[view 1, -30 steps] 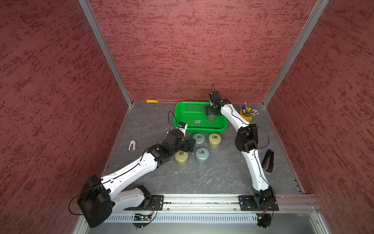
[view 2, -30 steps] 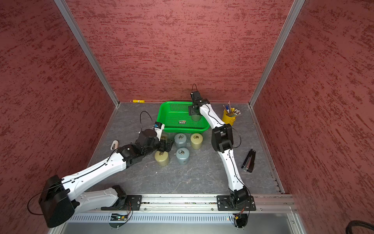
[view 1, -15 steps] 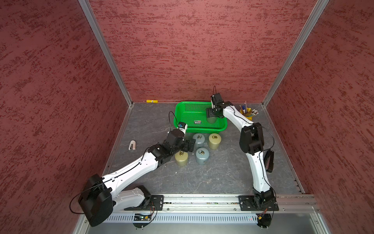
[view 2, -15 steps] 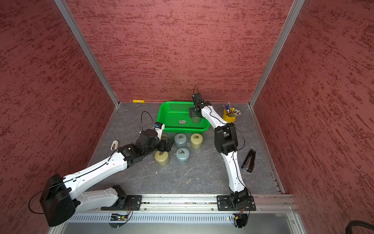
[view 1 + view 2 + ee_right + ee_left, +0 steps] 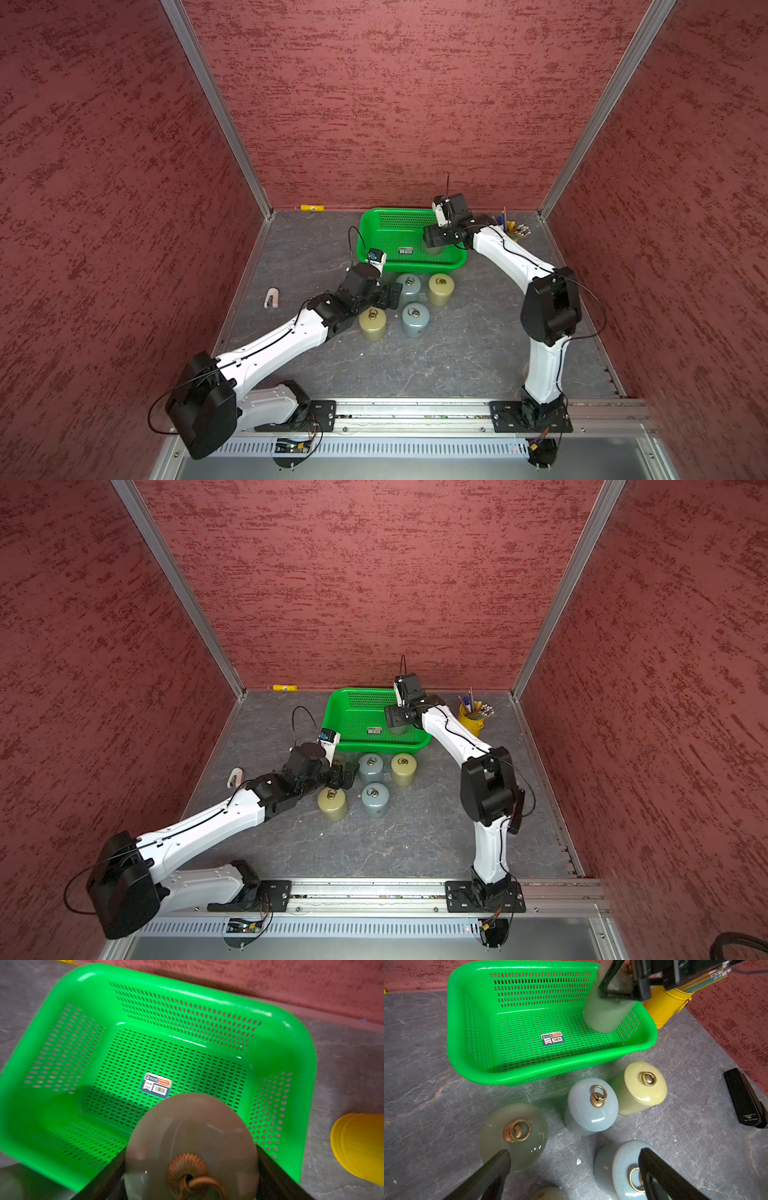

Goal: Take the tea canister out of the basket
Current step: Pick up the tea canister from the basket, then place the tea canister at the center of the board.

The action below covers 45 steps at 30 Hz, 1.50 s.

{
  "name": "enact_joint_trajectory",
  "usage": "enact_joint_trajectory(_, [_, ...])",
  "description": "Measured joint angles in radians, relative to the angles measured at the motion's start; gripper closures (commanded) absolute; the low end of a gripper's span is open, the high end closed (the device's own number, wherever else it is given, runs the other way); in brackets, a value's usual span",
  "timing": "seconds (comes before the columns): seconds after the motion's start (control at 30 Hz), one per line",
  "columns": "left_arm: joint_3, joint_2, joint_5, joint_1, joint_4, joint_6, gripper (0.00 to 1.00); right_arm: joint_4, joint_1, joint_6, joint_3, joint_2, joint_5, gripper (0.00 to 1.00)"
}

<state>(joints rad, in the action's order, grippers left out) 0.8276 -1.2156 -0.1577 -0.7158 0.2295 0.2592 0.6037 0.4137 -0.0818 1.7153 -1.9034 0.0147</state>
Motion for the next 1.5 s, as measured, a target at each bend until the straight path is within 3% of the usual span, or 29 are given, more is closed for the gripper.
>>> enact_joint_trajectory(0.43, [0.004, -0.039, 0.023, 0.045, -0.024, -0.009, 0.00, -0.162, 0.026, 0.125, -0.505, 0.566, -0.185, 1.00])
enact_joint_trajectory(0.7, [0.030, -0.077, 0.045, 0.055, -0.054, -0.024, 0.00, -0.148, 0.039, 0.166, -0.713, 0.805, -0.327, 1.00])
enact_joint_trajectory(0.97, [0.030, -0.080, 0.048, 0.055, -0.066, -0.025, 0.00, -0.114, 0.046, 0.156, -0.803, 0.826, -0.370, 1.00])
enact_joint_trajectory(1.5, [0.021, -0.079, 0.049, 0.078, -0.073, -0.025, 0.00, -0.052, 0.103, 0.104, -0.827, 0.740, -0.227, 1.00])
